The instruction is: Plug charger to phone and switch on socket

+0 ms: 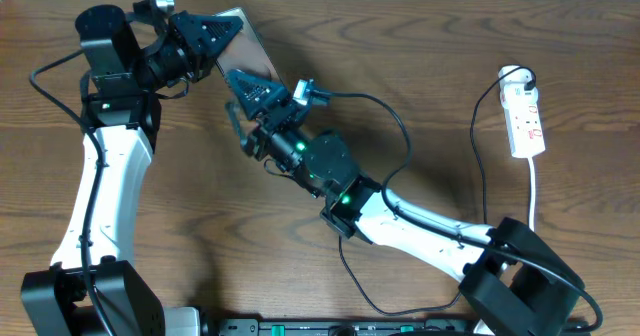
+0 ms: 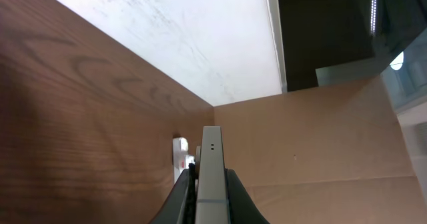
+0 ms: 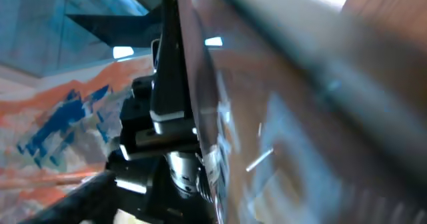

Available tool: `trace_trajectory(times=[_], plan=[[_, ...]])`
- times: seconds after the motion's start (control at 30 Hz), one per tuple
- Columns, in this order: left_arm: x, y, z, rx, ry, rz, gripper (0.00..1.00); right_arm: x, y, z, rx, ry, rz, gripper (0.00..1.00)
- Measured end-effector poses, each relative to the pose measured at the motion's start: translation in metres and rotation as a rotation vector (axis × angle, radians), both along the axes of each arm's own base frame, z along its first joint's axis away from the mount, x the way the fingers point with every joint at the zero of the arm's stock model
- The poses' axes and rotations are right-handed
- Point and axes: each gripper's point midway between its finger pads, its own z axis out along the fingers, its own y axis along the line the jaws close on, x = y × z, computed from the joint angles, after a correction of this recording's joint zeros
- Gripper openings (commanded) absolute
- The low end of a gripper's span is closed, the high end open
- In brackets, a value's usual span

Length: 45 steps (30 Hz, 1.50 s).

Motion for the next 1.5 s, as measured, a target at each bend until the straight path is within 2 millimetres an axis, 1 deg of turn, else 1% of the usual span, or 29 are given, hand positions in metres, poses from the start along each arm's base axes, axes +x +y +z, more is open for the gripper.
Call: trace_trajectory(times=[0.2, 0.3, 0.37, 0.43, 0.47, 0.57, 0.7, 0.77, 0.83, 0.93, 0.97, 1.07, 1.13, 1.23, 1.27, 1.3, 1.37, 1.4, 1.5], plan=[[0.0, 0.002, 0.0, 0.002, -0.002, 0.004, 0.07, -0.001, 0.001, 0.0, -0.001, -0.002, 0.006, 0.99], [0.002, 0.012, 0.0, 0.001, -0.002, 0.023, 0.07, -0.001, 0.001, 0.0, -0.002, -0.002, 0.008, 0.99], [0.004, 0.026, 0.0, 0.001, -0.003, 0.051, 0.08, -0.001, 0.001, -0.001, -0.004, -0.001, 0.011, 0.99], [0.006, 0.046, 0.0, 0.0, -0.003, 0.096, 0.07, -0.001, 0.001, -0.002, -0.009, 0.002, 0.01, 0.99], [0.007, 0.06, 0.0, 0.0, -0.003, 0.126, 0.07, -0.001, 0.001, -0.003, -0.012, 0.005, 0.01, 0.99], [0.007, 0.093, 0.001, -0.002, -0.003, 0.194, 0.07, 0.001, 0.001, -0.006, -0.022, 0.012, 0.009, 0.99], [0.001, 0.14, 0.002, -0.01, -0.006, 0.274, 0.08, 0.004, -0.001, -0.01, -0.036, 0.023, 0.003, 0.99], [-0.004, 0.156, 0.003, -0.016, -0.009, 0.293, 0.07, 0.004, 0.0, -0.015, -0.05, 0.034, 0.003, 0.99], [-0.009, 0.165, 0.004, -0.024, -0.012, 0.294, 0.07, 0.004, 0.001, -0.018, -0.075, 0.027, 0.007, 0.99], [-0.016, 0.17, 0.007, -0.036, -0.021, 0.267, 0.08, 0.002, 0.002, -0.018, -0.15, -0.059, 0.01, 0.99], [-0.019, 0.168, 0.01, -0.037, -0.037, 0.242, 0.08, 0.001, 0.003, -0.018, -0.199, -0.118, 0.016, 0.99], [-0.024, 0.161, 0.021, -0.02, -0.105, 0.179, 0.07, 0.004, 0.001, -0.02, -0.274, -0.209, 0.038, 0.99], [-0.029, 0.154, 0.031, 0.0, -0.169, 0.117, 0.08, 0.01, -0.003, -0.027, -0.334, -0.239, 0.066, 0.99], [-0.037, 0.146, 0.039, 0.019, -0.223, 0.048, 0.08, 0.022, -0.014, -0.043, -0.42, -0.238, 0.116, 0.99], [-0.039, 0.144, 0.04, 0.022, -0.234, 0.034, 0.08, 0.026, -0.016, -0.045, -0.437, -0.236, 0.128, 0.99], [-0.041, 0.142, 0.042, 0.028, -0.248, 0.014, 0.07, 0.031, -0.021, -0.052, -0.478, -0.22, 0.147, 0.99], [-0.045, 0.138, 0.045, 0.037, -0.27, -0.021, 0.07, 0.038, -0.027, -0.058, -0.531, -0.198, 0.182, 0.99], [-0.048, 0.136, 0.046, 0.042, -0.281, -0.038, 0.08, 0.042, -0.032, -0.066, -0.587, -0.175, 0.212, 0.99], [-0.052, 0.133, 0.047, 0.054, -0.303, -0.072, 0.07, 0.043, -0.041, -0.079, -0.705, -0.126, 0.284, 0.99]])
